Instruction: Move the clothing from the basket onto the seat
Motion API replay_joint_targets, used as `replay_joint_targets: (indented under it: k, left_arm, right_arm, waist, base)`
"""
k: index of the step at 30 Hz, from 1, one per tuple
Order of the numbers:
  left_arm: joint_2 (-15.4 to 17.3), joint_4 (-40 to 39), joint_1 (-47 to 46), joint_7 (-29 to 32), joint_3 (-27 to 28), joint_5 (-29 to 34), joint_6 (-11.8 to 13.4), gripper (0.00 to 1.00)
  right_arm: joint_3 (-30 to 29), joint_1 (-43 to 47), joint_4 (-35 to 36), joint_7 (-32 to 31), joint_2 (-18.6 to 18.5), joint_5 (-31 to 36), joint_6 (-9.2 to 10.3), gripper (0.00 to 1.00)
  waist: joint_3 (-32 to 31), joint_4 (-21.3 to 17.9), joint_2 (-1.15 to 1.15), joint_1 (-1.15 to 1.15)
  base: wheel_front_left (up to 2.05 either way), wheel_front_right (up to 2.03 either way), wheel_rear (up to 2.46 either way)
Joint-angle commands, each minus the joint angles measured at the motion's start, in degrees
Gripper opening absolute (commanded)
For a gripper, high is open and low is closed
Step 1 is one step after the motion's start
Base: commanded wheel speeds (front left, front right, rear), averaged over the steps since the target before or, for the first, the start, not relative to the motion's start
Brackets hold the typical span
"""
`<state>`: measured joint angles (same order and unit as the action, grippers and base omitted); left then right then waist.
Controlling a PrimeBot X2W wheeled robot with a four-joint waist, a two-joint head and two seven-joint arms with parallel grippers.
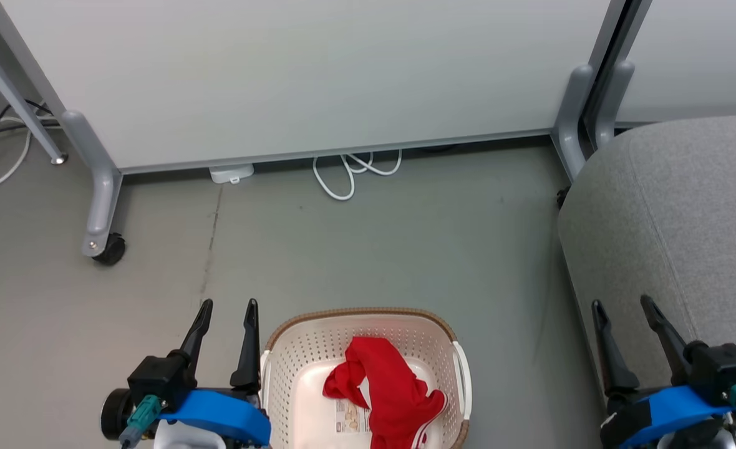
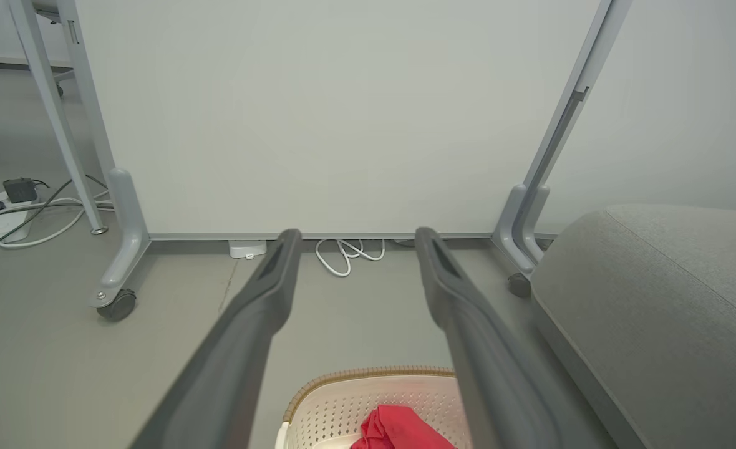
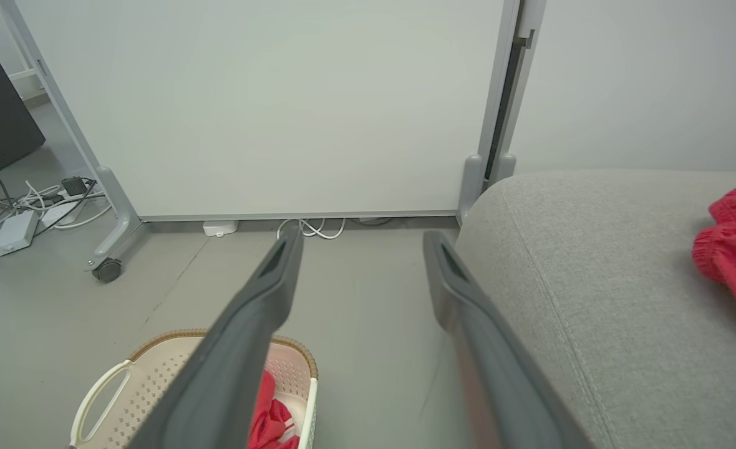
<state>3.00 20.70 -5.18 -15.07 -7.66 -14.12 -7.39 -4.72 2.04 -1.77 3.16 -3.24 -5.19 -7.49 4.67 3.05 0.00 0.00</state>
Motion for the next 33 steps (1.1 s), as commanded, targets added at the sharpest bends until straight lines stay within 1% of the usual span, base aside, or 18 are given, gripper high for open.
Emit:
replay_joint_targets:
  k: [1, 9, 16, 22, 26, 33]
  left_arm:
    - [-0.1, 0.0, -1.8, -0.2, -0.3, -0.3, -0.1, 1.0]
    - [-0.1, 0.5, -5.9, -0.2, -2.4, -0.4, -0.1, 1.0]
    - [0.4, 3.6, -11.4, -0.2, -5.2, -0.8, -0.1, 1.0]
    - [1.3, 8.5, -16.8, -0.2, -7.6, -1.3, -0.1, 1.0]
    - [1.7, 12.7, -21.3, -0.2, -10.4, -2.3, -0.1, 1.0]
    - [1.9, 19.6, -26.1, -0.2, -15.7, -3.5, -0.1, 1.0]
  right_arm:
    - [0.7, -1.8, 0.4, 0.3, 0.1, -0.3, -0.01, 1.0]
    - [3.5, -7.2, 1.4, 1.0, -1.3, -0.9, -0.01, 1.0]
    - [5.7, -12.7, 2.3, 2.1, -2.2, -1.6, -0.01, 1.0]
    - [7.8, -16.8, 3.9, 3.0, -2.3, -1.7, -0.01, 1.0]
    - [9.0, -19.4, 5.2, 3.5, -2.3, -1.6, -0.01, 1.0]
    - [10.6, -21.9, 5.8, 4.7, -1.7, -1.9, -0.01, 1.0]
  waist:
    - [2.3, -0.6, 0.0, 0.0]
    - [10.7, -3.1, 0.0, 0.0]
    - [18.9, -6.1, 0.0, 0.0]
    - [26.0, -8.7, 0.0, 0.0]
    - [31.3, -10.4, 0.0, 0.0]
    - [36.8, -12.7, 0.0, 0.0]
  base:
    - [0.0, 0.0, 0.0]
    - [0.0, 0.0, 0.0]
    - [0.0, 0.0, 0.0]
    - [0.0, 0.0, 0.0]
    - [0.0, 0.0, 0.0]
    - [0.0, 0.0, 0.0]
